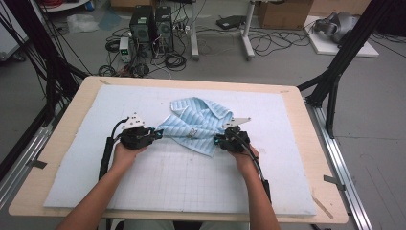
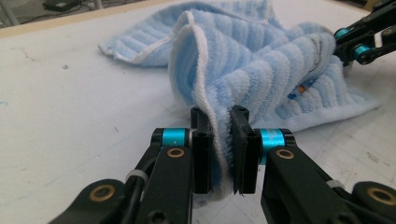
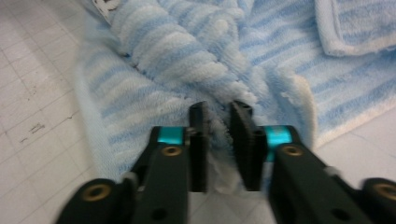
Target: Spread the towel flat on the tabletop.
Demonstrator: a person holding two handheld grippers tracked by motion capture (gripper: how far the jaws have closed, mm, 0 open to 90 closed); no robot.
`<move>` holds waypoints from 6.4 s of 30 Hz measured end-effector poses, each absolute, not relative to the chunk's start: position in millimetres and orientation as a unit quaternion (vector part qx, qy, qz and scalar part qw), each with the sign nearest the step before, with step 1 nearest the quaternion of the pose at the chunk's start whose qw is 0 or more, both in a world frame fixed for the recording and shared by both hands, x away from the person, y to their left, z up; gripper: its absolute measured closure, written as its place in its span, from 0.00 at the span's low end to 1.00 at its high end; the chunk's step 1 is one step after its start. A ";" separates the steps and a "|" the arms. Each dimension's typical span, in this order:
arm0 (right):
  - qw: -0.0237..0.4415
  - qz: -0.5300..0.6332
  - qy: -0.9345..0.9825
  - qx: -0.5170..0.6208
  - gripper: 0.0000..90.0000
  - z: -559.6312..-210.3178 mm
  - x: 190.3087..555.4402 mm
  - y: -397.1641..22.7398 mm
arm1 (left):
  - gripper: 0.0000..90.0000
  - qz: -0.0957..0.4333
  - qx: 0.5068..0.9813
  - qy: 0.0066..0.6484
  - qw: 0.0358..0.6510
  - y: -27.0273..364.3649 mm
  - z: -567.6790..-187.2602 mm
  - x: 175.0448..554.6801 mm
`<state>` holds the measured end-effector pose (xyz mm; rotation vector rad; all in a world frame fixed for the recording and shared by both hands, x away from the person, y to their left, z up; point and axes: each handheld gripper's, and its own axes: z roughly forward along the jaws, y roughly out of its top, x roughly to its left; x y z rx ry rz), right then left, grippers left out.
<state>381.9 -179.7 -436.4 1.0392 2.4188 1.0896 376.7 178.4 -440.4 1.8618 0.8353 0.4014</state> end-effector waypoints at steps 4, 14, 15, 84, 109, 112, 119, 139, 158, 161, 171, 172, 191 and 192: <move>0.164 0.386 0.837 0.351 0.60 -428.3 371.3 -176.0 | 0.85 0.170 0.767 0.354 0.507 180.5 -440.4 377.7; 0.135 0.411 0.853 0.292 0.62 -428.8 335.2 -158.8 | 0.88 0.169 0.767 0.350 0.511 180.3 -438.8 376.1; 0.132 0.399 0.860 0.289 0.62 -433.6 336.6 -154.6 | 0.88 0.169 0.767 0.349 0.511 180.7 -438.6 375.5; 0.103 0.386 0.858 0.323 0.90 -445.1 262.0 -195.9 | 0.95 0.080 0.837 0.320 0.436 177.5 -449.8 255.0; 0.152 0.389 0.843 0.339 0.55 -445.6 281.8 -171.7 | 0.52 0.119 0.763 0.383 0.507 206.8 -441.0 284.7; 0.135 0.387 0.846 0.340 0.77 -447.9 284.7 -169.1 | 0.52 0.124 0.758 0.389 0.509 206.1 -437.9 293.9; 0.070 0.376 0.878 0.288 0.92 -441.5 272.4 -180.7 | 0.52 0.123 0.744 0.404 0.518 204.4 -433.0 312.6; 0.099 0.452 0.817 0.345 0.51 -432.0 290.5 -229.3 | 0.49 0.121 0.753 0.415 0.496 158.2 -441.5 380.8; 0.131 0.439 0.817 0.350 0.52 -435.9 294.4 -216.4 | 0.94 0.121 0.830 0.356 0.412 150.7 -445.0 353.4; 0.138 0.435 0.818 0.349 0.54 -435.0 295.9 -211.2 | 0.94 0.110 0.824 0.360 0.423 162.1 -446.7 341.9; 0.172 0.380 0.840 0.346 0.59 -441.5 312.0 -182.3 | 0.93 0.098 0.805 0.379 0.446 184.9 -451.4 328.6; 0.170 0.372 0.843 0.349 0.61 -443.8 313.5 -181.0 | 0.93 0.098 0.804 0.380 0.448 185.0 -451.5 328.6; 0.062 0.386 0.868 0.306 0.64 -435.8 297.9 -190.3 | 0.73 0.095 0.781 0.396 0.473 205.3 -450.7 330.0; 0.080 0.395 0.862 0.307 0.58 -433.7 300.2 -189.5 | 0.68 0.101 0.779 0.397 0.475 206.6 -450.3 330.5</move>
